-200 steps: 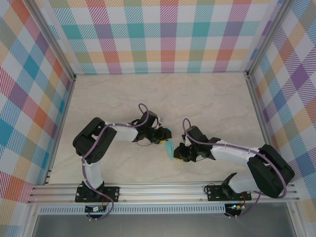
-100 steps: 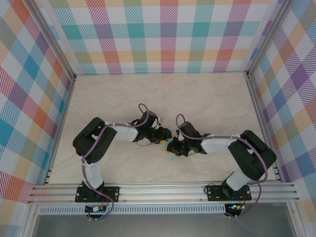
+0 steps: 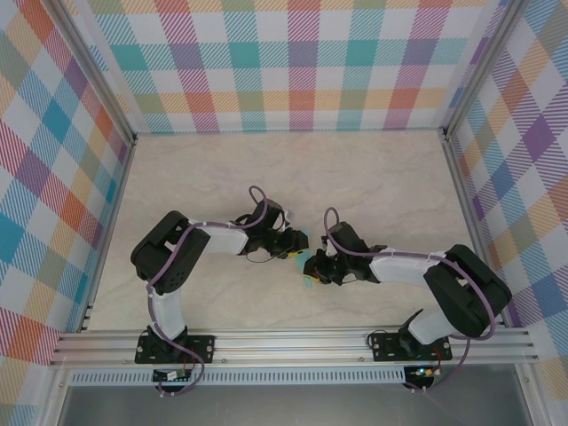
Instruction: Fold a paper plane with a square sheet of paper (pick it up from the middle)
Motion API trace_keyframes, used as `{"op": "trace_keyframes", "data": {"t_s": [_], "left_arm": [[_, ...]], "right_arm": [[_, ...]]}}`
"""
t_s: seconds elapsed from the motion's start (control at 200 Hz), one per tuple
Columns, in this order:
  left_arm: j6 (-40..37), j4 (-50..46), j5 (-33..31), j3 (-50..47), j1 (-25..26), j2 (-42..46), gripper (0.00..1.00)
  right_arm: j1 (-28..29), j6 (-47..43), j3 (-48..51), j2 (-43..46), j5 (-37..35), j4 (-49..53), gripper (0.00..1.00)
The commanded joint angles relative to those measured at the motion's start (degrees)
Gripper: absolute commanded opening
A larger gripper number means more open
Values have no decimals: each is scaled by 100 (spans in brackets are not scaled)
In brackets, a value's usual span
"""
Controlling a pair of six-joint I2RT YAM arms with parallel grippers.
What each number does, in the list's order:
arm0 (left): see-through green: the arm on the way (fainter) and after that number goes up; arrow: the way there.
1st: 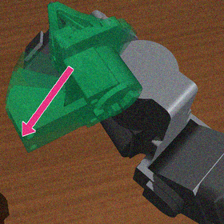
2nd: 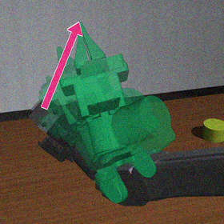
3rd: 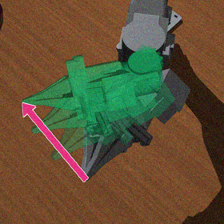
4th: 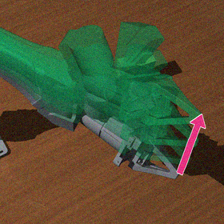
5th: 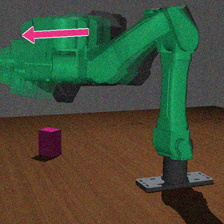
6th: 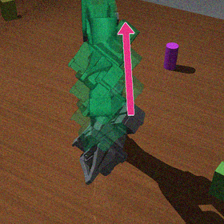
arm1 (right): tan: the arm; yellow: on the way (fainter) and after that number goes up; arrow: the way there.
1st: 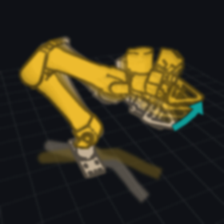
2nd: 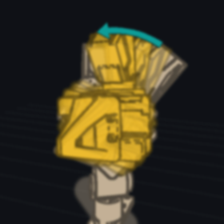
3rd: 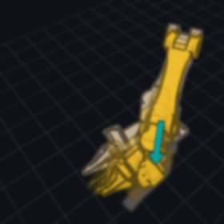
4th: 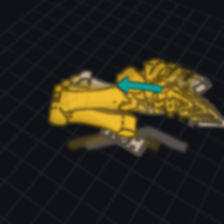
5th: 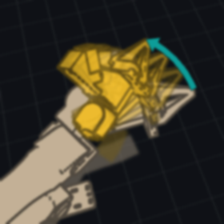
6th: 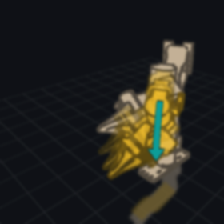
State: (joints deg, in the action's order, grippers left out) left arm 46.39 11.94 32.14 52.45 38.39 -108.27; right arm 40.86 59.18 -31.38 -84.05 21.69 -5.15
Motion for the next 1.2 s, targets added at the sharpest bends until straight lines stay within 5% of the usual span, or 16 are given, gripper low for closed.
{"op": "trace_keyframes", "data": {"t_s": [0.0,0.31,1.195], "left_arm": [[-148,-685,-252,-148,107,-463,37],[-138,-647,-243,-151,107,-383,37],[-923,-1245,-578,529,-64,-29,42]], "right_arm": [[-34,71,-300,-46,-109,-88,16],[-70,131,-30,-801,-98,-402,11],[-69,-55,215,-834,-201,253,5]]}}
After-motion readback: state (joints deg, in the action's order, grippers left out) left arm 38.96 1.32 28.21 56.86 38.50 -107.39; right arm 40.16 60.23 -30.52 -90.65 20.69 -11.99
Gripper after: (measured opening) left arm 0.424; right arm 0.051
